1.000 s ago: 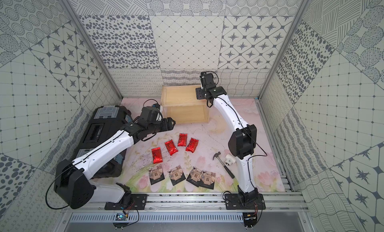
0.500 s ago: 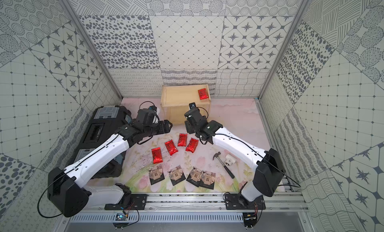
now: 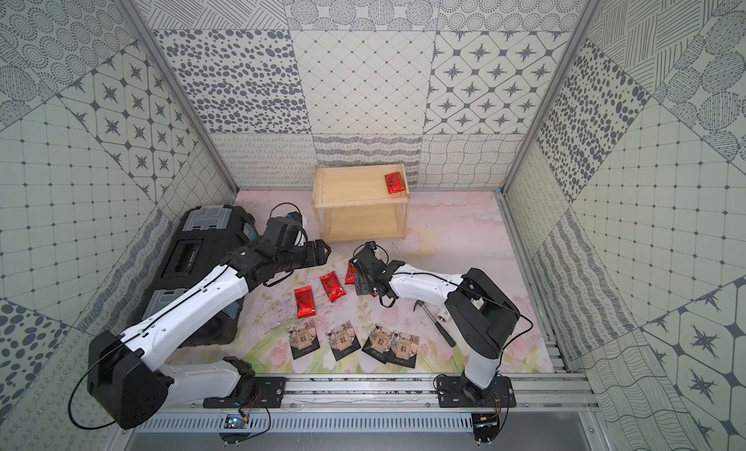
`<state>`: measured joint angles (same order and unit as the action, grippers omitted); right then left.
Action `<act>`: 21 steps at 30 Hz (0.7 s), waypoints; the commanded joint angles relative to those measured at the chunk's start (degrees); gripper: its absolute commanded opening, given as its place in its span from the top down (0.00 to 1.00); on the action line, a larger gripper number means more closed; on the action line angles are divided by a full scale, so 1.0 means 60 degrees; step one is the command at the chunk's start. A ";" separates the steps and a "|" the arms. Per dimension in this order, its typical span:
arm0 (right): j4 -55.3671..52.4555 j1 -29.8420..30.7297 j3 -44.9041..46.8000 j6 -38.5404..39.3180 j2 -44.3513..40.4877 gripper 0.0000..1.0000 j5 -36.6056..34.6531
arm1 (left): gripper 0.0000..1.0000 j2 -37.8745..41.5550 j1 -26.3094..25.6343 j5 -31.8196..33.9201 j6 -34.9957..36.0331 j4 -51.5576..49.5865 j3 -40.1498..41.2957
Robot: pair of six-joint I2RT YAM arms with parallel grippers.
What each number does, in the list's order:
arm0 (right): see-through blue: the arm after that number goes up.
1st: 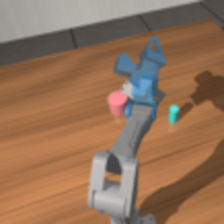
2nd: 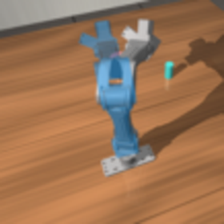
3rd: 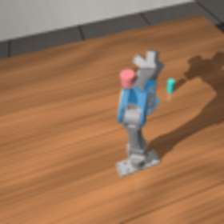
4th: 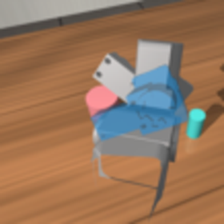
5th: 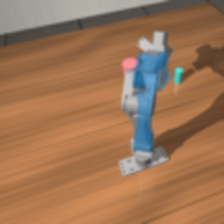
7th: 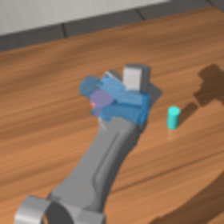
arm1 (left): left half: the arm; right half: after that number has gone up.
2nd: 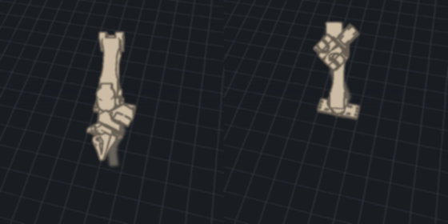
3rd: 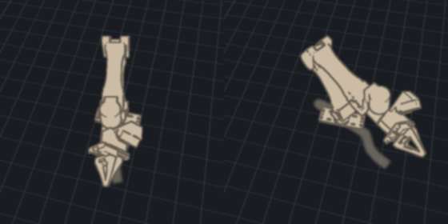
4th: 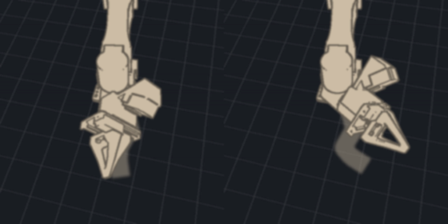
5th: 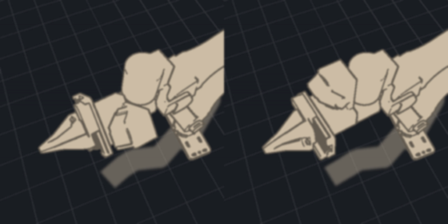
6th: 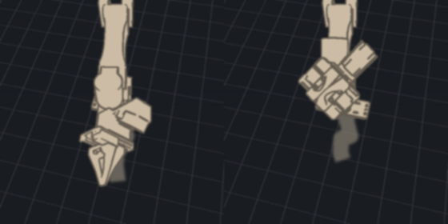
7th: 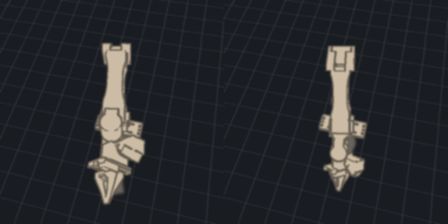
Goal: Place the tea bags on the shelf by color
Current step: Pick up the tea bag from the center of the board.
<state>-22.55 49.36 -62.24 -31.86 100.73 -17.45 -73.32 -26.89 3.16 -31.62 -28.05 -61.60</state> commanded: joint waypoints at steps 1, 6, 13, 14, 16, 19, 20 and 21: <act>0.0520 -0.0148 -0.0060 -0.0313 0.0283 0.11 0.0211 | 0.17 0.0020 -0.0035 0.0009 -0.0117 0.0104 0.0152; 0.0560 -0.0354 0.0052 -0.0319 0.0342 0.12 0.0269 | 0.17 -0.0041 -0.0029 -0.0078 -0.0134 0.0128 0.0140; 0.0554 -0.0545 0.0677 -0.0301 -0.0018 0.17 0.0335 | 0.17 -0.0113 -0.0030 -0.0083 -0.0108 0.0167 0.0118; 0.0563 -0.0576 0.0762 -0.0273 -0.0080 0.17 0.0337 | 0.17 -0.0129 -0.0029 -0.0094 -0.0118 0.0175 0.0105; 0.0542 -0.0635 0.0878 -0.0224 -0.0225 0.18 0.0363 | 0.17 -0.0152 -0.0033 -0.0108 -0.0118 0.0166 0.0101; 0.0544 -0.0686 0.0987 -0.0042 -0.0474 0.19 0.0449 | 0.16 -0.0171 -0.0029 -0.0102 -0.0133 0.0187 0.0098; 0.0547 -0.0686 0.0984 0.0056 -0.0534 0.19 0.0532 | 0.17 -0.0165 -0.0029 -0.0102 -0.0134 0.0201 0.0099; 0.0549 -0.0687 0.0961 0.0211 -0.0578 0.19 0.0614 | 0.17 -0.0183 -0.0029 -0.0102 -0.0128 0.0202 0.0097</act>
<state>-20.49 45.52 -56.53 -32.25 99.72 -14.98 -74.17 -26.89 3.11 -31.92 -27.64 -60.75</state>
